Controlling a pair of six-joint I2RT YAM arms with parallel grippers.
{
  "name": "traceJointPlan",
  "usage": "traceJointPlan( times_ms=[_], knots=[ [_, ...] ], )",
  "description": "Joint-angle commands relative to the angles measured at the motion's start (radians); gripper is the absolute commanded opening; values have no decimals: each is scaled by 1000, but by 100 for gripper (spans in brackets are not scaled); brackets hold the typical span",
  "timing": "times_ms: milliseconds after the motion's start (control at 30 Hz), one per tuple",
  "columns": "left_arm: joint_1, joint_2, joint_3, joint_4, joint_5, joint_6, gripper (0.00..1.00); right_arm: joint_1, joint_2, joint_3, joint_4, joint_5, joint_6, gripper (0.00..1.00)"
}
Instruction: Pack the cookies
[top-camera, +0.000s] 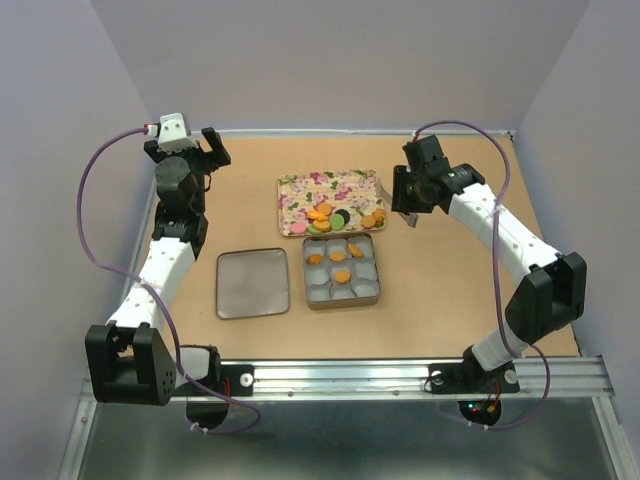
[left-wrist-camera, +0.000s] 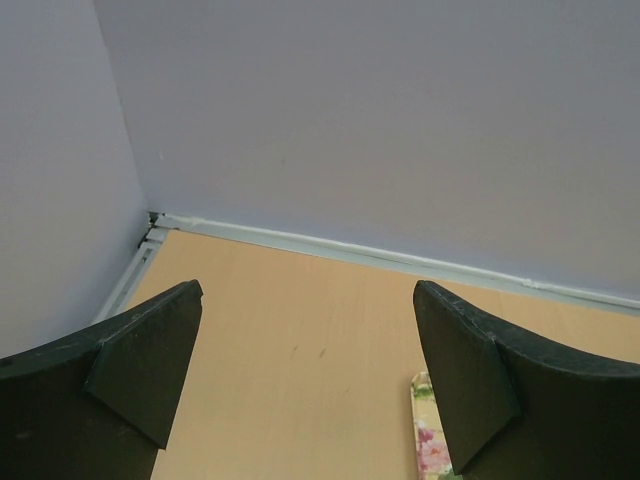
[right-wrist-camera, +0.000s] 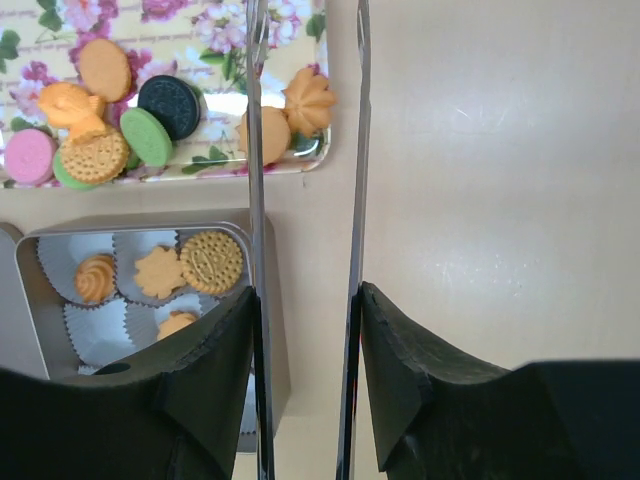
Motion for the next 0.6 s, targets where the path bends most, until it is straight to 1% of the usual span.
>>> traceJointPlan(
  times_ms=[0,167,433,567],
  knots=[
    [-5,-36,11,39,0,9,99,4,-5,75,-4,2,-22,49],
    [-5,-33,14,36,0,9,99,4,-16,2,-4,20,-15,49],
    [-5,-26,17,33,8,7,99,4,-7,-55,-3,43,-15,49],
    [-6,-24,17,33,8,7,99,4,5,-69,-4,20,-13,49]
  ],
)
